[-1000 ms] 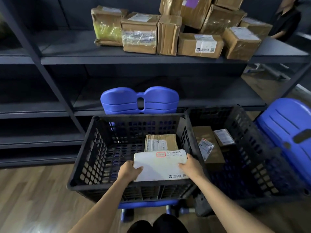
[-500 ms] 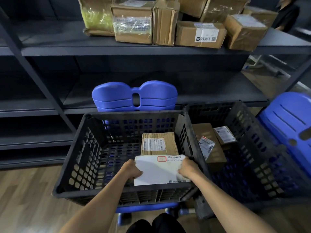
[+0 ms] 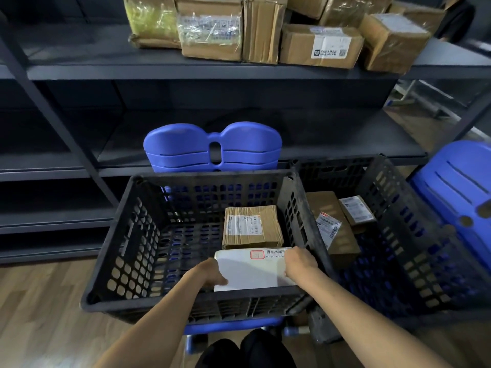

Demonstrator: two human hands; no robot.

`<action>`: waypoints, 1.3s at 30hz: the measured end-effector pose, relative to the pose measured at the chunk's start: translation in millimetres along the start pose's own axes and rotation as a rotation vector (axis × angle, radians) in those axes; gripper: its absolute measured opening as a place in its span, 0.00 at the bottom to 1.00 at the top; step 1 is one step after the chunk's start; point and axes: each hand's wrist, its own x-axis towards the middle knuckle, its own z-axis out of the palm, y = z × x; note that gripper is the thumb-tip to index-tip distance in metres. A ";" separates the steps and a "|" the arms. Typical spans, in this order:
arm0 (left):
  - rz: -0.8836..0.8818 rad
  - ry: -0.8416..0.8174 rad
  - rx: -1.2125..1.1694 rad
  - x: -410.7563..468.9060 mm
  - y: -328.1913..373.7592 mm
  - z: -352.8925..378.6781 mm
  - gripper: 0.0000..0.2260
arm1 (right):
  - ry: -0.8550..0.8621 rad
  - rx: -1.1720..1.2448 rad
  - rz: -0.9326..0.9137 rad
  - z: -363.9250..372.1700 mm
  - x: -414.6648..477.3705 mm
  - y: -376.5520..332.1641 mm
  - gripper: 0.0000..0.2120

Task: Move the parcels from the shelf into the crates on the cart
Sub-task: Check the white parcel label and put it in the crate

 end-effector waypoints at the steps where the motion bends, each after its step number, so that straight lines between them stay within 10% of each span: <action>1: 0.011 -0.010 0.032 -2.3 0.4 -0.1 0.25 | 0.040 -0.042 -0.037 -2.9 -2.7 -1.7 0.15; 7: 0.206 0.108 0.397 -23.6 14.2 3.1 0.33 | -0.158 -0.112 -0.430 -10.1 -12.3 -2.4 0.35; 18: 0.301 -0.006 0.476 -41.2 27.9 -6.8 0.27 | -0.223 -0.174 -0.396 -10.8 -13.0 -2.5 0.36; 39: 0.296 0.547 0.335 -178.4 76.0 -188.1 0.17 | 0.316 0.050 -0.386 -235.9 -93.2 -23.3 0.24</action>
